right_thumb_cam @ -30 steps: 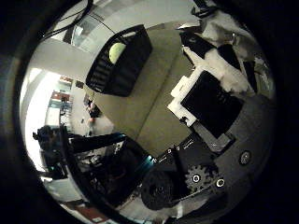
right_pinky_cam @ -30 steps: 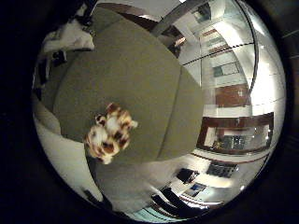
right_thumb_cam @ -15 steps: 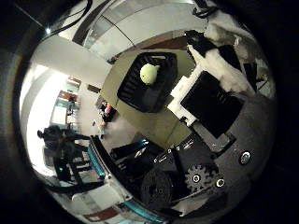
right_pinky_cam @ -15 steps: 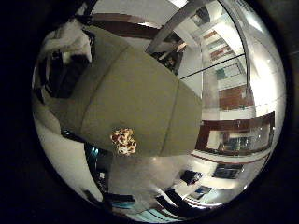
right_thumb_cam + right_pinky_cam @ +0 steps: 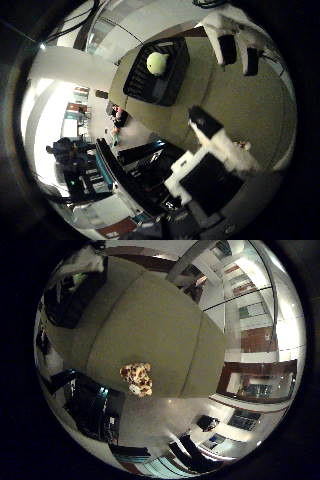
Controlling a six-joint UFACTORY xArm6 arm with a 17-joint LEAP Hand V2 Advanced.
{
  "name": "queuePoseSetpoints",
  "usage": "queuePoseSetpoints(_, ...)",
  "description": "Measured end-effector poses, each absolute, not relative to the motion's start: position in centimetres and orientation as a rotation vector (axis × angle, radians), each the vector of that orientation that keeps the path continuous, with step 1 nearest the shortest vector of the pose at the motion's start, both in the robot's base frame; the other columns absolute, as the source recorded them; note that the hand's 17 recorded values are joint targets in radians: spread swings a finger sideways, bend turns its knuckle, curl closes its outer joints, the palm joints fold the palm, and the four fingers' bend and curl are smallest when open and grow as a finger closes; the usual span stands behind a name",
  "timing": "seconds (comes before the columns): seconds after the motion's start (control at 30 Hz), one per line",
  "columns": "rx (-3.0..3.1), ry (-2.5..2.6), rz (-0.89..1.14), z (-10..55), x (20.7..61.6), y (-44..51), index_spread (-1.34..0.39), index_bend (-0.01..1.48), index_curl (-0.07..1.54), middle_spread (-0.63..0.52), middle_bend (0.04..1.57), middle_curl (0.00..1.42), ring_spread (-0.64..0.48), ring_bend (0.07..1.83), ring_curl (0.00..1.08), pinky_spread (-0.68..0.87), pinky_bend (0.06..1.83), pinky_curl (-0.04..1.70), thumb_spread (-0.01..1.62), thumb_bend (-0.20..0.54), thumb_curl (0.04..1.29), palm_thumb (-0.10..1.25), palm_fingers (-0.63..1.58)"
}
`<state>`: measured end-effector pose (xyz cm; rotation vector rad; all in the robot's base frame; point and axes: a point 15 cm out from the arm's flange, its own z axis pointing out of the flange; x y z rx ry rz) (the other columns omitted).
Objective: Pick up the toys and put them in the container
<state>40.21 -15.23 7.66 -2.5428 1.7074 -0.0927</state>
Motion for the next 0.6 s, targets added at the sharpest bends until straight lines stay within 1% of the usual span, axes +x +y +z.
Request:
queuePoseSetpoints(0.1, -2.556, 1.729, -0.048, 5.8, 40.2, -16.8, -0.42, 0.51, 0.56, -0.12, 0.69, 0.45, -0.02, 0.83, 0.42, 0.33, 1.06, 0.42, 1.08, -0.031, 0.44, 0.67, 0.13)
queuePoseSetpoints(0.23, -2.555, 1.766, 0.001, 3.4, 40.3, -19.0, -0.4, 0.45, 0.49, -0.07, 0.59, 0.4, 0.11, 0.72, 0.35, 0.44, 0.98, 0.34, 1.09, -0.026, 0.41, 0.64, 0.1)
queuePoseSetpoints(0.3, -2.552, 1.782, 0.003, 2.1, 40.6, -20.1, -0.39, 0.44, 0.48, -0.05, 0.55, 0.38, 0.14, 0.68, 0.33, 0.47, 0.95, 0.32, 1.08, -0.024, 0.4, 0.64, 0.09)
queuePoseSetpoints(0.4, -2.54, 1.808, -0.011, 0.3, 41.1, -21.8, -0.38, 0.38, 0.43, -0.03, 0.48, 0.35, 0.17, 0.61, 0.28, 0.51, 0.91, 0.26, 1.09, -0.024, 0.39, 0.63, 0.13)
queuePoseSetpoints(0.6, -2.511, 1.859, 0.013, -4.0, 40.6, -23.6, -0.36, 0.3, 0.39, 0.01, 0.38, 0.32, 0.2, 0.51, 0.23, 0.53, 0.86, 0.18, 1.09, -0.023, 0.38, 0.63, 0.18)
